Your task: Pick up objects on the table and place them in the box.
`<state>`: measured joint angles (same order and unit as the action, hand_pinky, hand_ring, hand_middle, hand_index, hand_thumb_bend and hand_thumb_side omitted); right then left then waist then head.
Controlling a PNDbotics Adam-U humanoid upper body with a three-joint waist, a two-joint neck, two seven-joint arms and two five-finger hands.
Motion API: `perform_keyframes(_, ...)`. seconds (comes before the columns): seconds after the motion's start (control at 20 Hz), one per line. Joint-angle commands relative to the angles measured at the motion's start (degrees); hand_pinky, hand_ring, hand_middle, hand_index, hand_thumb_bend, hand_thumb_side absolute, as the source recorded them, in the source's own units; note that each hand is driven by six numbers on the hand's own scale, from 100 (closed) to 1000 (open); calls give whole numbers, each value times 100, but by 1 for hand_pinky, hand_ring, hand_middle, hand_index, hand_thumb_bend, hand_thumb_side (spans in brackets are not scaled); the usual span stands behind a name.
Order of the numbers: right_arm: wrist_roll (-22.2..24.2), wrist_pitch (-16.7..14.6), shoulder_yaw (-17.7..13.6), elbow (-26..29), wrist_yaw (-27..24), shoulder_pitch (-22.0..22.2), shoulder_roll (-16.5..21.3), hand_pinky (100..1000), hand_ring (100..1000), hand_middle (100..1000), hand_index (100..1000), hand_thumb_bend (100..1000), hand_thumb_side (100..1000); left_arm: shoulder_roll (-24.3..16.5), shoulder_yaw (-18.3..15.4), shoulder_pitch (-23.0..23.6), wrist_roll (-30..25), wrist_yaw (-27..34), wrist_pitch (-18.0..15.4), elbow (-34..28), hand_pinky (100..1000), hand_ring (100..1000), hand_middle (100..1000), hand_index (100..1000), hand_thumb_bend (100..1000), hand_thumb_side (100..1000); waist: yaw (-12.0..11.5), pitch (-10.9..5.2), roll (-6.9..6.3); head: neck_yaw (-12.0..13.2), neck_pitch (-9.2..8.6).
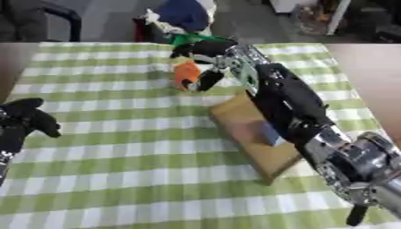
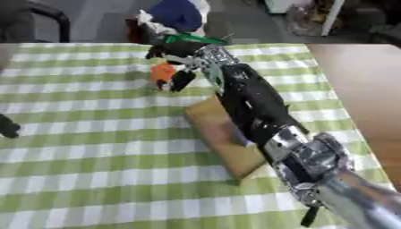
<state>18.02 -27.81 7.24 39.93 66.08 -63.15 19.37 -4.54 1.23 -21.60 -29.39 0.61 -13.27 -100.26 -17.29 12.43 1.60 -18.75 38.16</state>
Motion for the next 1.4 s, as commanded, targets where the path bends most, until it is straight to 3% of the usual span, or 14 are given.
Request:
perform_keyframes(0.05,-57,-58,-46,106,185,-99,66,941,967,1000,1000,151,394,-4,8,-76,-31,38,-3,-130,704,553,585,838,183,686,-1,-62,-18,-12,-103)
perform_keyframes(0.35,-48,-84,-68,31,268,-74,82,940,965,975,1000,127,407,-10,-5,-90,-44,50,-11,-126,704,553,584,838,185,690,-15,20,-43,-11,-178)
perform_keyframes(0.55,-14,-100,-66,-14,304,-62,61,934,954,903,1000,100,382,-12,-3,-100,-67,58,-31,-103,704,553,584,839,186,694,-37,68,-83,-42,-141)
perform_keyframes(0.65,-35,-114,-66,-21,302,-54,49,922,934,818,1000,100,326,-12,-6,-103,-74,61,-41,-91,704,552,584,839,185,695,-47,85,-98,-52,-119)
perform_keyframes(0.8,-178,-123,-69,16,278,-47,49,885,882,613,997,100,154,-11,-12,-105,-71,63,-47,-80,704,552,584,839,185,695,-45,93,-109,-64,-99)
perform_keyframes(0.95,-424,-121,-64,108,238,-40,62,860,839,502,979,100,131,-11,-13,-101,-68,59,-48,-78,704,552,584,838,184,695,-31,90,-105,-61,-95)
perform_keyframes(1.2,-782,-155,-15,283,96,-25,106,847,814,455,968,100,104,-26,-28,-64,-48,45,-37,-76,704,552,585,838,186,694,29,36,-89,-4,-75)
perform_keyframes(1.4,-811,-302,73,586,-243,-6,155,853,810,449,975,100,100,-69,-54,17,-26,12,-20,-71,704,552,585,838,186,695,200,-47,-59,134,-19)
